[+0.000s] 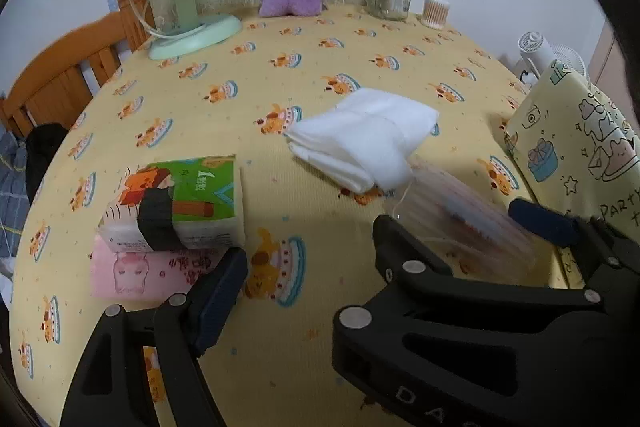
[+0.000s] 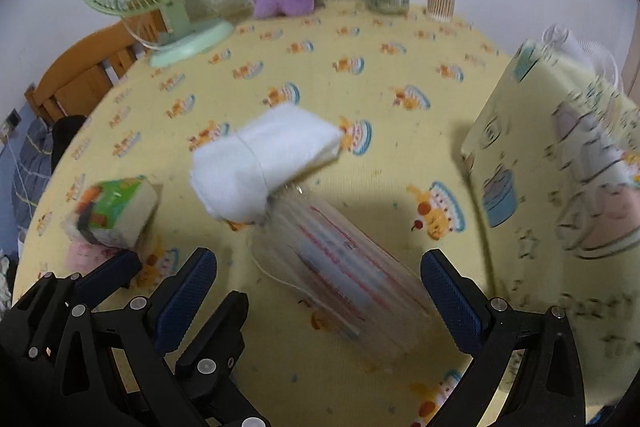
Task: Organize soft objects
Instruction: 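Grasp the white tissue pack with the left tool while the right tool grasps the clear plastic tube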
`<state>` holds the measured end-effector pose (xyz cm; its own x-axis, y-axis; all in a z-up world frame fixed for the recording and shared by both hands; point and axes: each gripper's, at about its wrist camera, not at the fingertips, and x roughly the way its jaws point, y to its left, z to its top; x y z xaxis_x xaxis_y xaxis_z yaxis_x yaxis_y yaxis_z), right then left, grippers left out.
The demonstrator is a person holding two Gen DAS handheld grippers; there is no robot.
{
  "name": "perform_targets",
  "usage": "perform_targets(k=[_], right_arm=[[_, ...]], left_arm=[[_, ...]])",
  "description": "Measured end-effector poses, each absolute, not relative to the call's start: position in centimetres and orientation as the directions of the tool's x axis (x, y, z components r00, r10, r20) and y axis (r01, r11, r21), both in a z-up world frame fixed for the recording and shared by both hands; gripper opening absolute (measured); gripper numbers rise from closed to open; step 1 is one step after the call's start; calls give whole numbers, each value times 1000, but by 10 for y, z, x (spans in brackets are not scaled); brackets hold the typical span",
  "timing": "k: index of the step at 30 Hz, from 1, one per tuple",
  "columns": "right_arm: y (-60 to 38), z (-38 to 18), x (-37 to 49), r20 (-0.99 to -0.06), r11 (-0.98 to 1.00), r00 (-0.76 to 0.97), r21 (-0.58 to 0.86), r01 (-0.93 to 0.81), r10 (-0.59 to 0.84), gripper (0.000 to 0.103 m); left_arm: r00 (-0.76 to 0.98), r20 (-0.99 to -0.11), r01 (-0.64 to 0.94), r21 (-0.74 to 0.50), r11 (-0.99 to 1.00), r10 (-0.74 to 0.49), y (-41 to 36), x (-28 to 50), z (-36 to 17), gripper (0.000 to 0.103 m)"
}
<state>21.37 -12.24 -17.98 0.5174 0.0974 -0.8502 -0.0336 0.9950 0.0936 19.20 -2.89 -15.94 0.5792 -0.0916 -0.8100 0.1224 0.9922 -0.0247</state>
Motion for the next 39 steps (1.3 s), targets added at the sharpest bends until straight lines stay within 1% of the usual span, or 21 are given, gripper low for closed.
perform_targets(k=[2,7,12,13,14,16,17,20,22,26,30,35,39], right_arm=[[-125,-184,215,-848,992,516,125,-28,122,103],[-126,-185,210,-812,989,565,142,-47,143,103],[-123,-185,215,-843,991,522,111,-70,131,102],[-122,-184,214,-842,992,525,104,-69,125,91],[-123,-183,211,-839,994,533,91,-59,109,73],[-122,-180,205,-828,995,551,79,-61,100,53],[-122,-179,203,-830,994,546,87,-73,113,46],[-121,-175,196,-836,992,534,102,-74,125,37],[-119,-171,191,-835,989,530,127,-70,145,35],[-107,-164,183,-841,990,522,126,-62,140,28],[-96,-148,175,-813,988,562,141,-61,151,27],[-88,-138,173,-802,988,577,144,-57,150,27],[-84,-130,181,-787,982,593,183,-45,173,27]], left_arm=[[587,-806,126,-8,992,-81,-31,191,-160,82],[607,-791,126,-1,992,-78,-30,187,-163,85],[600,-796,127,-4,992,-80,-29,186,-162,85],[598,-797,132,-1,991,-80,-29,185,-162,85],[594,-800,138,1,990,-82,-29,183,-161,85],[585,-806,143,-3,990,-87,-29,180,-161,85],[588,-804,143,-2,990,-87,-28,176,-159,85],[593,-800,144,-13,989,-97,-24,168,-153,85],[590,-801,148,-16,989,-101,-20,164,-150,85],[595,-796,125,-48,991,-114,-6,156,-142,85],[623,-773,129,-47,991,-117,2,150,-130,85],[638,-763,136,-22,991,-104,9,151,-120,85],[668,-740,94,-20,995,-78,16,159,-112,85]])
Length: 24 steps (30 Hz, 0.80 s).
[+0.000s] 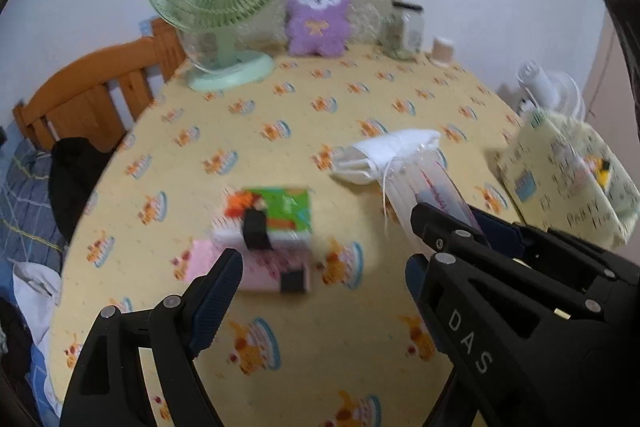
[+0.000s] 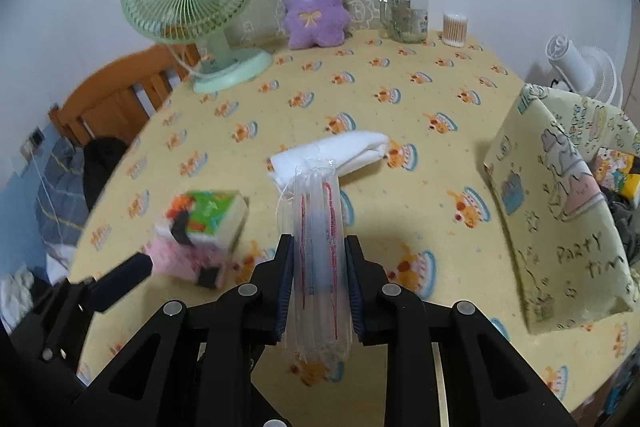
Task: Organize soft objects
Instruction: 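Grasp the white tissue pack with the left tool while the right tool grasps the clear plastic tube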
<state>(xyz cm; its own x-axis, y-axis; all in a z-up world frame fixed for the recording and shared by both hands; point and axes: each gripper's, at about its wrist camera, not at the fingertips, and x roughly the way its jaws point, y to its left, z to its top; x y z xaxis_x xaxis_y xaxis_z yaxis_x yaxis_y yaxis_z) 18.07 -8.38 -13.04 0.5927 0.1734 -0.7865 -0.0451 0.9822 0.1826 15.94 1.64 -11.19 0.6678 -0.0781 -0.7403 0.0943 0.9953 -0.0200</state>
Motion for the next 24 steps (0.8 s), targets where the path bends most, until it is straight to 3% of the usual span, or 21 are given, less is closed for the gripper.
perform_targets(k=[18,24], right_arm=[[-58,-150,235,-780,982,599,183,-55,179,28],[-56,-163,247,-795,981,580,188,-47,180,28]], left_arm=[[655,-754,-15,63,998,58,49,216,-136,89],[642,-767,25,11,1000,-8,50,229,-151,86]])
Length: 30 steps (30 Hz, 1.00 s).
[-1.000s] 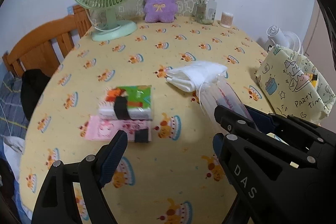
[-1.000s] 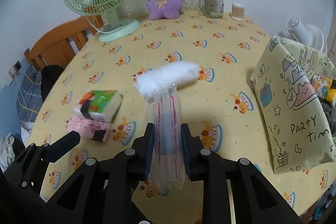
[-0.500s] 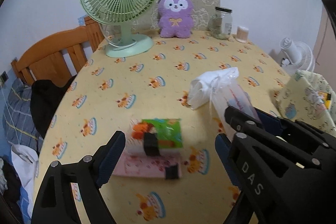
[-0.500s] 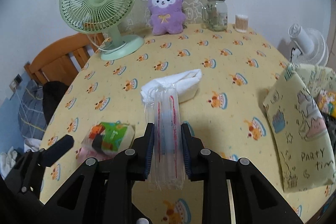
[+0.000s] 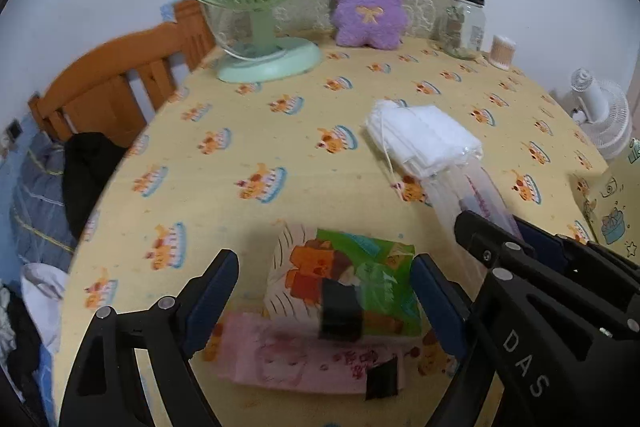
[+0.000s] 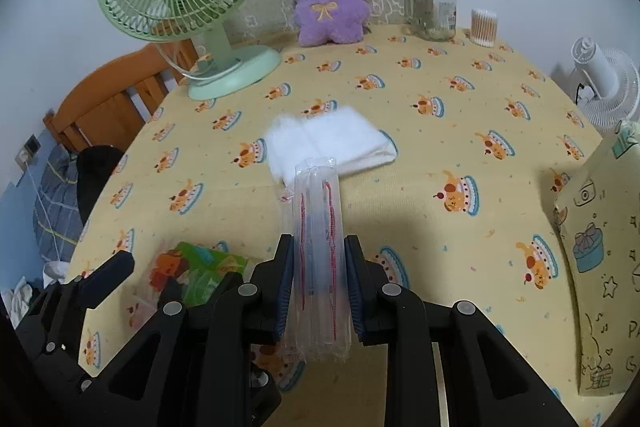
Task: Organize soft objects
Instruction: 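Grasp the white tissue pack with the left tool while the right tool grasps the clear plastic tube, then carry the tissue pack and clear tube over the patterned box with both tools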
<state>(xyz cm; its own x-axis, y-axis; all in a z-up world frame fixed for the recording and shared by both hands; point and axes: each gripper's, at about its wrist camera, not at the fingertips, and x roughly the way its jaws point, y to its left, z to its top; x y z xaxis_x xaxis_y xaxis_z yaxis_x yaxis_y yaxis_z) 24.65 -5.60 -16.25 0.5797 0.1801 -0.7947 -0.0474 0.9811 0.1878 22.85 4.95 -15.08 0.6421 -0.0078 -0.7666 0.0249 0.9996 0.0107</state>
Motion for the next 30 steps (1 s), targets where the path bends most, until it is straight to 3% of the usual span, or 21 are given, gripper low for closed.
perform_targets(k=[4,7,20,30], right_arm=[[-60,-169,251,-803,976,562,216,-36,198,28],[-61,-170,252,-807,975,556,218,-33,199,28],[-75,-169,230,-809,969,544,243,-34,222,28],[-96,-136,201,-777,976,596,210,-55,201,28]], left_arm=[[600,-781,116,-132,984,-175,47,232,-156,35],[590,-790,105,-128,986,-166,44,233,-158,21],[592,-784,146,-121,982,-185,24,201,-145,15],[647,-740,173,-94,980,-185,0,177,-115,15]])
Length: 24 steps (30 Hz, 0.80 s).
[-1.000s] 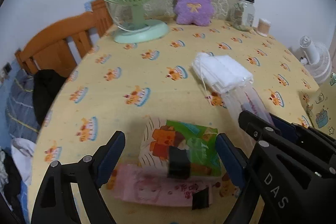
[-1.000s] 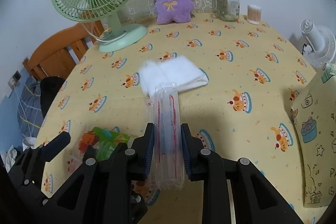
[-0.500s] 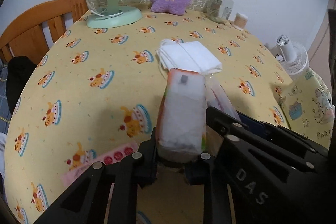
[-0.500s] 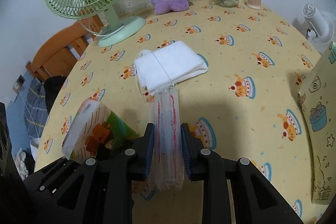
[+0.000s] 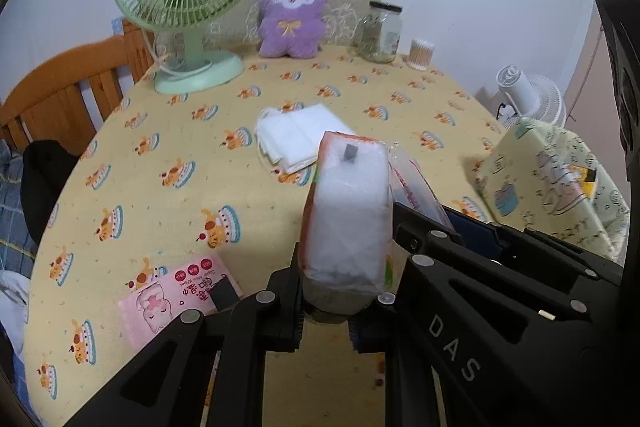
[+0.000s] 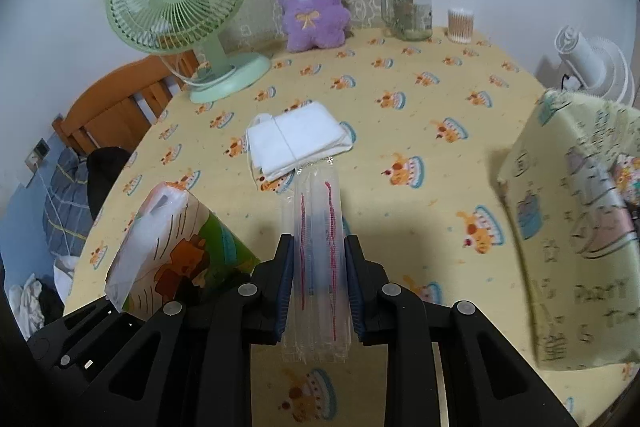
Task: Organize soft objects
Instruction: 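Carry the tissue pack and clear tube over the patterned box with both tools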
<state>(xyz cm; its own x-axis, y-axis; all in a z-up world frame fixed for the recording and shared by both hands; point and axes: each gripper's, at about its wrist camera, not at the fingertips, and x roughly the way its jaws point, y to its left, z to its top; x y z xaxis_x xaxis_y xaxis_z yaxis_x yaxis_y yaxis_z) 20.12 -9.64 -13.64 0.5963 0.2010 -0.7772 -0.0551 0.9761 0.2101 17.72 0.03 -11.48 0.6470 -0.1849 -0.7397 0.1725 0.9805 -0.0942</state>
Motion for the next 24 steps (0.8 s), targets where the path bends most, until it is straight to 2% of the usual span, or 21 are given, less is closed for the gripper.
perform_targets(k=[8,24], right_arm=[[-112,-108,185,-754,975,623,214,-64,207,28],[-132,-30,152,-670,980,717,169,-108,195,28]], left_arm=[[665,-725,190,-65,980,-177,-14,164,-85,15],[766,-619,198,-29,980,-173,-34,126,-17,16]])
